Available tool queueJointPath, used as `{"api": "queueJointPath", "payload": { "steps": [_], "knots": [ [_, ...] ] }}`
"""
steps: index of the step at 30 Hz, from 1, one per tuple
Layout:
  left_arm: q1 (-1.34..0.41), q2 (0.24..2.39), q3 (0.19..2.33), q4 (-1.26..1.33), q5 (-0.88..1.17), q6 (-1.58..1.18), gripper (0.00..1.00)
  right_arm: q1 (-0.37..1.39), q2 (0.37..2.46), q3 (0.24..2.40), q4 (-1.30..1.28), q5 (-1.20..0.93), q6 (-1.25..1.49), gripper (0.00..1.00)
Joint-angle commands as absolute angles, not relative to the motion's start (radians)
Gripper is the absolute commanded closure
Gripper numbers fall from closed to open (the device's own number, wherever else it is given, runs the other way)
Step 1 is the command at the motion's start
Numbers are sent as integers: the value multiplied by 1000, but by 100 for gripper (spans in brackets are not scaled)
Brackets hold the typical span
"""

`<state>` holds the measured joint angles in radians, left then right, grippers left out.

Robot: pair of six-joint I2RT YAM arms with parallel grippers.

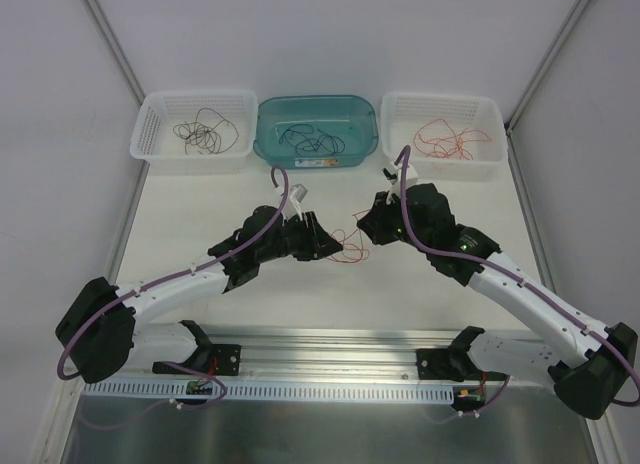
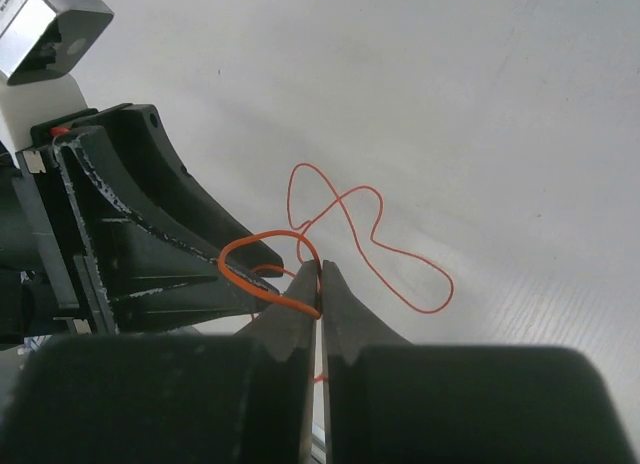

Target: Untangle the cables

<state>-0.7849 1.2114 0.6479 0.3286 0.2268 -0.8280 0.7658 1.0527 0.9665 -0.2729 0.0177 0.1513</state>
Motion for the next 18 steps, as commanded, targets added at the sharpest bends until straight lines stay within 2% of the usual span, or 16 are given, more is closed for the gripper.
{"api": "queueJointPath", "payload": {
  "steps": [1,3,4,6,14,18],
  "knots": [
    [-798,1213,678,393,244,-822,69,775,1043,966,-225,12,167,99],
    [-798,1203,672,393,245,-821,81,772,1051,963,-235,29,163,99],
    [-799,1197,664,393,242,-819,90,772,1054,960,-238,38,163,99],
    [-798,1178,654,391,236,-813,99,773,1058,951,-242,61,163,99],
    [-798,1111,615,371,222,-759,100,764,1054,905,-293,144,161,99],
    [-798,1054,612,286,151,-695,100,717,1022,879,-342,215,163,99]
  ]
}}
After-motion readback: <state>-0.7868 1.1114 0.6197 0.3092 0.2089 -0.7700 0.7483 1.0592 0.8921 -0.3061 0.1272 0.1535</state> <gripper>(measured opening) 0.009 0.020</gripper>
